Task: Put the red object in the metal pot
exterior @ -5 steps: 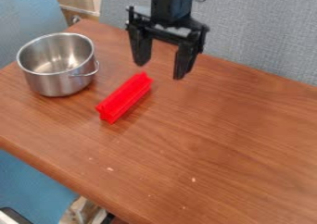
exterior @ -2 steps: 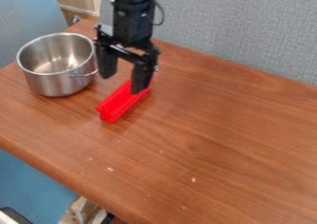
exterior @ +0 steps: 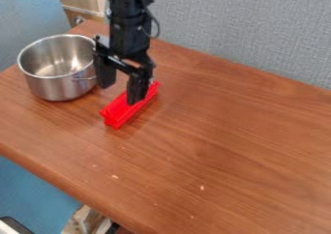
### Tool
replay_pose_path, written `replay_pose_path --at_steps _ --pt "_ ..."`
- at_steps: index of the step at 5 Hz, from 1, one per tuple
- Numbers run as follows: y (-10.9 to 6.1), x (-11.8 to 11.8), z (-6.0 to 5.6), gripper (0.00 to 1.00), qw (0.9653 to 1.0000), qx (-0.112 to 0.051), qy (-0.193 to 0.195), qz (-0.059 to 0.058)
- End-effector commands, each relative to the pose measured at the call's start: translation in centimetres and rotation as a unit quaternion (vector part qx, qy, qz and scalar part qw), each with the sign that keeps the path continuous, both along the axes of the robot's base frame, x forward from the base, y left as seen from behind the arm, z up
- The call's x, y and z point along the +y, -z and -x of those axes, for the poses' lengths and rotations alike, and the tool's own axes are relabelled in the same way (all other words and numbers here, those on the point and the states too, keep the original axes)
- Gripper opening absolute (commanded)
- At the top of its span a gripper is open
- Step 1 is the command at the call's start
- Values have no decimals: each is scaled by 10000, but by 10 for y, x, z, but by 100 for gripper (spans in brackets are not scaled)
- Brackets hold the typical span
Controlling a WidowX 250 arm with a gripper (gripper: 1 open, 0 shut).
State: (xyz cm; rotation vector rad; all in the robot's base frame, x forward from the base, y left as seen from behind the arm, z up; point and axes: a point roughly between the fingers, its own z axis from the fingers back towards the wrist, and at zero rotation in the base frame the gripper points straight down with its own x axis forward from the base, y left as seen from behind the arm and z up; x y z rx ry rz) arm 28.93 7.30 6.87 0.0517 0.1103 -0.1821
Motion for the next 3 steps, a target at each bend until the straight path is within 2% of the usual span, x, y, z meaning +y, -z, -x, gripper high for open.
replay_pose_path --at_steps 1,3 --pt "-2 8 -4 100 9998 -171 94 -58" --pt "13 10 -6 100 9997 -108 205 -39"
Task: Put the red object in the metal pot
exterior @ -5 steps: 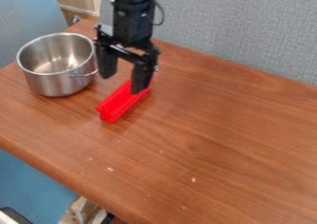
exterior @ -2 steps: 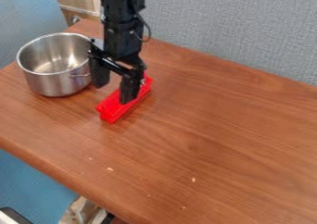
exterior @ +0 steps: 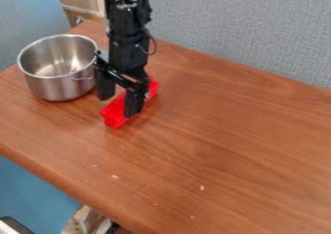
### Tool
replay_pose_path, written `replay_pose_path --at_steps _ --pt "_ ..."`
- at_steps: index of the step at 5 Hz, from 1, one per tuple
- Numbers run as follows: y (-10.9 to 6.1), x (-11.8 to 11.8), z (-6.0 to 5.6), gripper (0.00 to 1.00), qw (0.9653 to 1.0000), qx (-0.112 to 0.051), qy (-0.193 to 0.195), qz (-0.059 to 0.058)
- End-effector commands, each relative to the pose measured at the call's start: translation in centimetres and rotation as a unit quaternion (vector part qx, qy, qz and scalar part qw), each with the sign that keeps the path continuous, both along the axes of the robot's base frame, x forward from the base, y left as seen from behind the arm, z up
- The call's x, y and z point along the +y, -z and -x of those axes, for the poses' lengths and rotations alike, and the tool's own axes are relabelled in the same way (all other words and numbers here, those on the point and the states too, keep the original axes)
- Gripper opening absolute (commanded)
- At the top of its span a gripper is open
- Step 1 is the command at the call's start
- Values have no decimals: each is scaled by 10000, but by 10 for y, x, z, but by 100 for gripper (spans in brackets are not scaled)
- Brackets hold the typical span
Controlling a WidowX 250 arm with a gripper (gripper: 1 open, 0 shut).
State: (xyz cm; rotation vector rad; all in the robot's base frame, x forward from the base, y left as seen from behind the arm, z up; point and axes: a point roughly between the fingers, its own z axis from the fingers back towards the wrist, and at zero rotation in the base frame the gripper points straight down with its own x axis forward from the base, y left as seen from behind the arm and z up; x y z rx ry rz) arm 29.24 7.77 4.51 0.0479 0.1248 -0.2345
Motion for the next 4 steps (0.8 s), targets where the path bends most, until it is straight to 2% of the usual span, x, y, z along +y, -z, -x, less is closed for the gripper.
replay_pose_path --at_steps 1,2,3,4 --pt "-7 6 -4 0 9998 -178 -34 -52" --pt "-4 4 -4 0 9999 -160 9 -46" --pt "-4 0 -3 100 9999 -151 21 -33" --pt "-4 -5 -2 100 9999 -139 34 -20"
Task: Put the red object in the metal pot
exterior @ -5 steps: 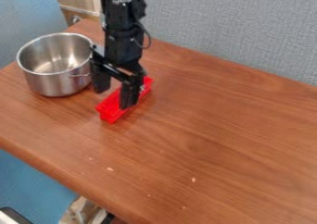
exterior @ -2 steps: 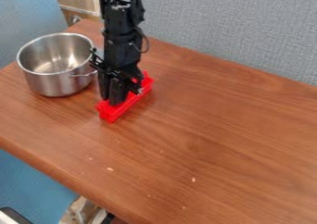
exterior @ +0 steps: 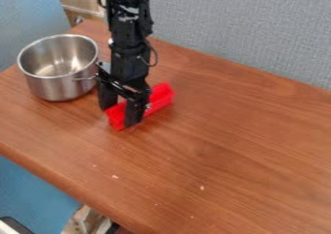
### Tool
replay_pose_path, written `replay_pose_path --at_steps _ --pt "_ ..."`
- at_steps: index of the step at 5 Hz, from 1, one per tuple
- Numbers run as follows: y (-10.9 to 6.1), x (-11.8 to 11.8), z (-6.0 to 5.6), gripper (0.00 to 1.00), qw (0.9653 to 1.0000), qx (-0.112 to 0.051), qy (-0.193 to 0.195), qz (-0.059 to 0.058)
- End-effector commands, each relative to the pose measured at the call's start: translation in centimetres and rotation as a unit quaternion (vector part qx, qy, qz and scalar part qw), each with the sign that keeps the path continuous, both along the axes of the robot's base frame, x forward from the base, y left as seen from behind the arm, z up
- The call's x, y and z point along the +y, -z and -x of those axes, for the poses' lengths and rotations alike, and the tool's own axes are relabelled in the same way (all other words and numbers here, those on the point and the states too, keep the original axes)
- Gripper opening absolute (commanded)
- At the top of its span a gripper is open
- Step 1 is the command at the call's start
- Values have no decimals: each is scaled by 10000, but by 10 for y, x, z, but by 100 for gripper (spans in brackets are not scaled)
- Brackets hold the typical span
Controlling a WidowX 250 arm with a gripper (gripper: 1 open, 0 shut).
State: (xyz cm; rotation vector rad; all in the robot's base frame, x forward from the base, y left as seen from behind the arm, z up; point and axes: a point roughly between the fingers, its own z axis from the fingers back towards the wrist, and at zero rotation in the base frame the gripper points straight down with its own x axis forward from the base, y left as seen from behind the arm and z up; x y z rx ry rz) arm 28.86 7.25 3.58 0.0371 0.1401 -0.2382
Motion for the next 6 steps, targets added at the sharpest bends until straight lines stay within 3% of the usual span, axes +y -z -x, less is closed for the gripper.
replay_pose_path --at_steps 1,3,4,6 --pt "-11 -1 -8 100 9998 -211 -9 -60" --pt "-7 -2 -12 100 9998 -197 -43 -46" --pt "-6 -3 -13 0 9998 -197 -63 -34" --pt "-8 -2 -11 0 9997 -187 -152 1"
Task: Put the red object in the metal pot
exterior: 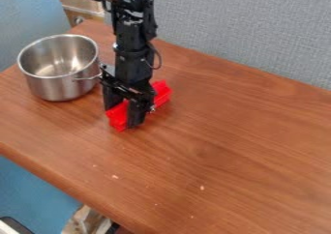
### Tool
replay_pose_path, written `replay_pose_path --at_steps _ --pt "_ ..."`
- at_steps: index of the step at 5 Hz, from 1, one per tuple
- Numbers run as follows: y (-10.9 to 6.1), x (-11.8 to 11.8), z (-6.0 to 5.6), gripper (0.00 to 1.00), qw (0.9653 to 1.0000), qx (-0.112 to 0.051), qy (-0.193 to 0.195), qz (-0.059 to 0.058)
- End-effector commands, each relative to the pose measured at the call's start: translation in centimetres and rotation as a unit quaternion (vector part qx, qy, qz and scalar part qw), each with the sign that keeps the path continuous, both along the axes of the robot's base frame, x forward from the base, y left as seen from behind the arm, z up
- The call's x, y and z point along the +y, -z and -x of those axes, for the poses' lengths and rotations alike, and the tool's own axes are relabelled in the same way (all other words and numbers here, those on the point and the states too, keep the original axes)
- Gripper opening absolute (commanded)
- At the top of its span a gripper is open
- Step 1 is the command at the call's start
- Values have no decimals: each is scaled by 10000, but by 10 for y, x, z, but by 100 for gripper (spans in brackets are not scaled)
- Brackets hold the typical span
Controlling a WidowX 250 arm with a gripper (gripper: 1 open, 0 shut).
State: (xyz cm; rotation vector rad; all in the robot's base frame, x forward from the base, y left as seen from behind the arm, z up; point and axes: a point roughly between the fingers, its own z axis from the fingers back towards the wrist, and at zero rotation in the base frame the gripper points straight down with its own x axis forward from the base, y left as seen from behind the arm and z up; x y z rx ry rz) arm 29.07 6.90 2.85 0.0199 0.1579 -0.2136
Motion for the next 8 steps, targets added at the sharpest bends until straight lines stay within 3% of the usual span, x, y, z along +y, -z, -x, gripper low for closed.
replay_pose_path --at_steps 1,8 --pt "-16 2 -7 0 9996 -275 -70 -51" --pt "-28 9 0 0 9985 -284 -465 73"
